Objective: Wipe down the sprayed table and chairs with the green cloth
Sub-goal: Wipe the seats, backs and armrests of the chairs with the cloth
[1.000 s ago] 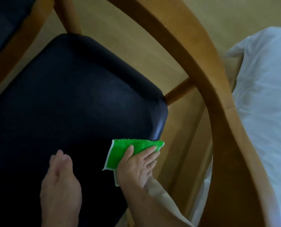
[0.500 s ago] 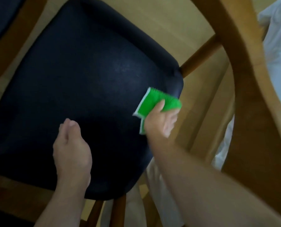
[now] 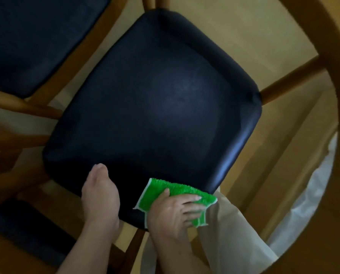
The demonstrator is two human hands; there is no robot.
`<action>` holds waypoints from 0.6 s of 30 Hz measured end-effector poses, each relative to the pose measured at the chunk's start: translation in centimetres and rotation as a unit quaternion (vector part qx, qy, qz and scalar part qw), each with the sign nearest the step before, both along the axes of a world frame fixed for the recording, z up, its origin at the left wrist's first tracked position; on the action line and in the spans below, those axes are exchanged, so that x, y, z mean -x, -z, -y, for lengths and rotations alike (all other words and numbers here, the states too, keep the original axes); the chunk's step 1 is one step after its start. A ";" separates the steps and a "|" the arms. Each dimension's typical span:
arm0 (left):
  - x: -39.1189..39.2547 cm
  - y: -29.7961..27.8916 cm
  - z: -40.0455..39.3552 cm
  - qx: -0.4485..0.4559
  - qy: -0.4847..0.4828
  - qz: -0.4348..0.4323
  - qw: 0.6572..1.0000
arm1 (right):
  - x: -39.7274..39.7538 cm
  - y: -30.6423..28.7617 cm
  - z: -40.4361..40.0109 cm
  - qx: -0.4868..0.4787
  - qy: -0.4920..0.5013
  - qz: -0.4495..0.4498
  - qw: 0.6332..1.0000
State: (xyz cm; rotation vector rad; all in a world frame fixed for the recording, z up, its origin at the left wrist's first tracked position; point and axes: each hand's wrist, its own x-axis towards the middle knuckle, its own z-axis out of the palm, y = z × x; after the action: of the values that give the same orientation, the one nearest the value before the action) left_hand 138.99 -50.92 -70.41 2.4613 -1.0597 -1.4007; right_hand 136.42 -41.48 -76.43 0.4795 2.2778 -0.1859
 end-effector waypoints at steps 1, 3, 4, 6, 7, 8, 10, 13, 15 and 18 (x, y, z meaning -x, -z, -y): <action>-0.1 -0.2 0.4 -0.010 -0.027 -0.014 0.999 | 0.5 0.0 0.0 0.001 -0.012 0.004 1.000; -0.8 -0.3 1.2 -0.020 -0.094 -0.055 0.994 | 0.8 0.2 -0.1 -0.018 -0.111 0.000 0.994; -1.2 -0.2 1.7 -0.022 -0.116 -0.073 0.990 | 1.8 0.6 -0.3 -0.005 -0.166 -0.017 0.986; -1.6 -0.3 2.7 -0.010 -0.137 -0.105 0.985 | 4.6 1.6 0.2 0.041 -0.260 -0.076 0.962; -1.8 -0.6 3.1 0.001 -0.139 -0.122 0.983 | 6.0 1.7 1.0 0.059 -0.322 -0.113 0.938; -1.9 -0.8 3.6 0.011 -0.141 -0.144 0.979 | 7.3 1.8 1.9 0.071 -0.378 -0.143 0.912; -2.0 -1.3 4.5 0.032 -0.147 -0.170 0.974 | 9.1 2.5 3.3 0.074 -0.471 -0.188 0.859; -1.8 -1.8 5.2 0.054 -0.157 -0.174 0.971 | 8.0 3.0 3.3 0.088 -0.571 -0.188 0.794; -1.5 -1.8 5.2 0.055 -0.160 -0.171 0.971 | 5.4 3.4 1.9 0.151 -0.669 -0.152 0.711; -1.5 -1.9 4.6 0.047 -0.160 -0.173 0.971 | 3.2 3.3 -1.8 0.241 -0.801 -0.082 0.542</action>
State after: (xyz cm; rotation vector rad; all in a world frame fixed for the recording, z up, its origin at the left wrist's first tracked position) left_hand 140.51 -55.52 -68.56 2.0957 -0.6093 -1.5504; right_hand 133.21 -39.66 -79.71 -1.9586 1.7825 0.1171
